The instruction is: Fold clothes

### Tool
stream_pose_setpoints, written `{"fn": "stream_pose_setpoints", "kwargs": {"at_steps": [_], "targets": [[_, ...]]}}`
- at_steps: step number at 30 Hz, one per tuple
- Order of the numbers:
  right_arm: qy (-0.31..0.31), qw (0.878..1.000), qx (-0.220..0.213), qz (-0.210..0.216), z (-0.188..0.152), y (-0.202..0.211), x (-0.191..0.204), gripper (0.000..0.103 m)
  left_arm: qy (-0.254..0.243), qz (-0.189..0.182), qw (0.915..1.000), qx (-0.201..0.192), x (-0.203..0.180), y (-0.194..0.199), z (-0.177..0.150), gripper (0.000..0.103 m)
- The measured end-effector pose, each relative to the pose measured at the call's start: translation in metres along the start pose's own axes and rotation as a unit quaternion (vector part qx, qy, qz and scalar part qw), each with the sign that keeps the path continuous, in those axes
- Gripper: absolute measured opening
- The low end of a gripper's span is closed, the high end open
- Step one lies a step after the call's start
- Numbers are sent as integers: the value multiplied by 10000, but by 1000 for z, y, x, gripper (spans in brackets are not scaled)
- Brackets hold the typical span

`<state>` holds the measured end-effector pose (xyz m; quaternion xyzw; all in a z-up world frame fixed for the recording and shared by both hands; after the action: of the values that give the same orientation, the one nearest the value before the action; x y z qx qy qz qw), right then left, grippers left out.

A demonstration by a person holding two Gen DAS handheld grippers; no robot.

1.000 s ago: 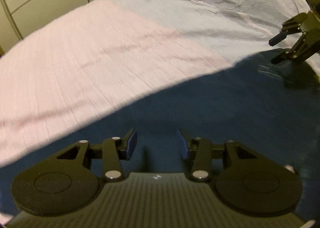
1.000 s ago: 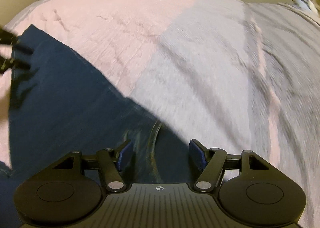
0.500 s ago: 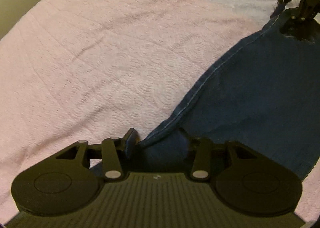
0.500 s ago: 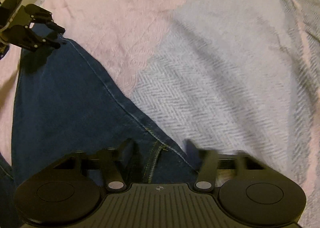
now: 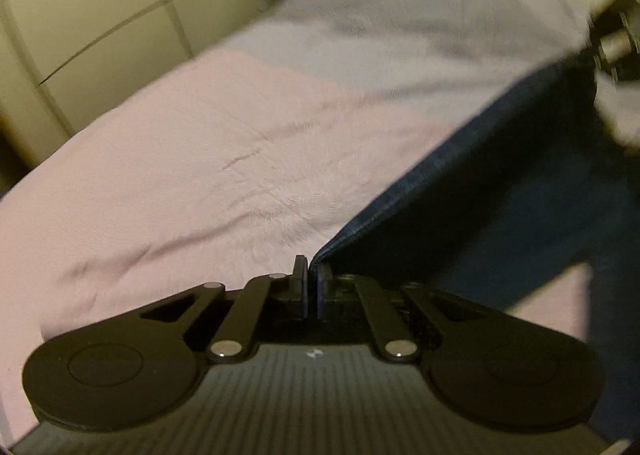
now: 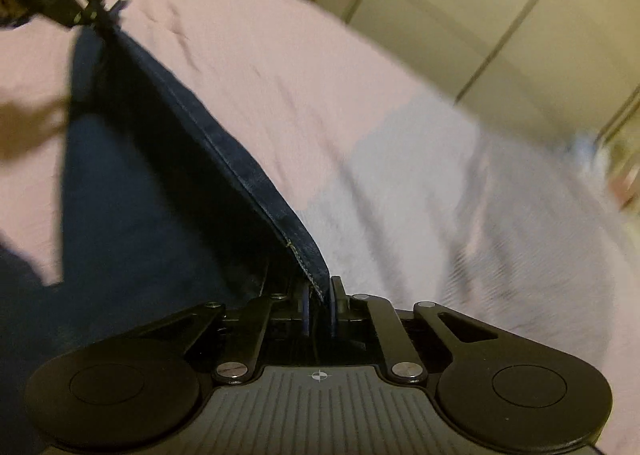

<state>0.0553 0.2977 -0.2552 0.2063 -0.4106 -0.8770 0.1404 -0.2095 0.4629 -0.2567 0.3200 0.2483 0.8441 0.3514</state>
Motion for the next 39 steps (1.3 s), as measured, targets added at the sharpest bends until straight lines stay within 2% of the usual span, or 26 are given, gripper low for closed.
{"fn": "stream_pose_setpoints", "kwargs": {"at_steps": [2,4,5,6,7,8,9,10,11,12,13,14,16,17,19,22,25,26,27,30,32,35,36,37,38,39], "targets": [[330,9993,-88,-173,-6,42,36,7,503,-28,9987,35,-5,56,-24,2],[391,9992,107,-53,-23,72,79,7,1143,-206,9924,409,-21,99,-60,2],[264,9992,277,87,-34,81,98,7,1473,-314,9864,662,-30,116,-80,3],[-118,9979,598,237,-48,80,113,9,1830,-442,9763,1064,-41,127,-103,8],[-506,9937,921,386,-63,80,129,17,2199,-444,9633,1473,-49,134,-126,10],[-892,9868,1241,534,-77,80,145,24,2561,-445,9472,1876,-57,141,-149,11],[-1276,9772,1557,681,-91,80,162,42,2927,-464,9282,2251,-65,148,-171,12],[-1876,9687,1497,630,-99,85,164,50,3338,-572,9080,2466,-68,154,-186,14],[-2474,9567,1423,572,-107,89,167,51,3708,-594,8915,2534,-66,159,-197,18],[-3062,9410,1344,513,-115,93,169,52,4049,-599,8751,2581,-63,162,-206,26],[-3639,9218,1260,451,-123,98,171,53,4264,-510,8670,2530,-56,158,-208,30],[-4294,8966,1019,362,-131,103,164,54,4475,-421,8583,2477,-49,155,-211,33],[-5531,8313,515,178,-148,113,148,54,4889,-243,8393,2367,-35,147,-215,34],[-6002,7994,252,109,-157,117,141,54,5091,-154,8290,2310,-27,143,-218,38],[-6654,7459,-277,35,-173,123,126,54,5489,26,8065,2197,-13,135,-223,42],[-7504,6523,-1065,-76,-199,132,102,54,6039,258,7652,2215,4,123,-239,42],[-7881,5940,-1596,-239,-222,140,87,55,6449,322,7292,2265,11,109,-255,42],[-7934,5826,-1740,-266,-227,140,83,55,6522,319,7229,2259,9,106,-260,41],[-7945,5788,-1819,-263,-233,139,77,55,6592,321,7168,2250,7,103,-264,41],[-7973,5727,-1884,-305,-245,133,64,55,6744,378,7050,2161,5,99,-270,41],[-7975,5717,-1905,-303,-249,135,63,55,6744,391,7066,2107,5,98,-270,39],[-7908,5821,-1865,-329,-251,121,57,55,6371,437,7440,1965,5,98,-260,9],[-7907,5828,-1842,-348,-254,116,54,55,6175,494,7601,1960,6,99,-257,9],[-7906,5834,-1821,-365,-256,110,52,54,6046,490,7711,1938,6,98,-254,7],[-7906,5841,-1800,-383,-258,105,49,45,5967,507,7783,1888,7,100,-251,4],[-7865,5898,-1789,-387,-257,105,45,20,5894,529,7853,1817,9,103,-247,2]]}}
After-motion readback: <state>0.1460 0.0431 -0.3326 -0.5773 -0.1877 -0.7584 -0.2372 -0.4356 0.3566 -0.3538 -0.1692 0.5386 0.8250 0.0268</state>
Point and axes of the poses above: each gripper's, at about its wrist camera, not at the fingertips, and y roughly against the way its jaws point, x to its left, z to its top, the point moved 4 cm from there along -y, roughly the way its jaws point, and after that the axes turned 14 degrees about z, right-handed, at the moved point
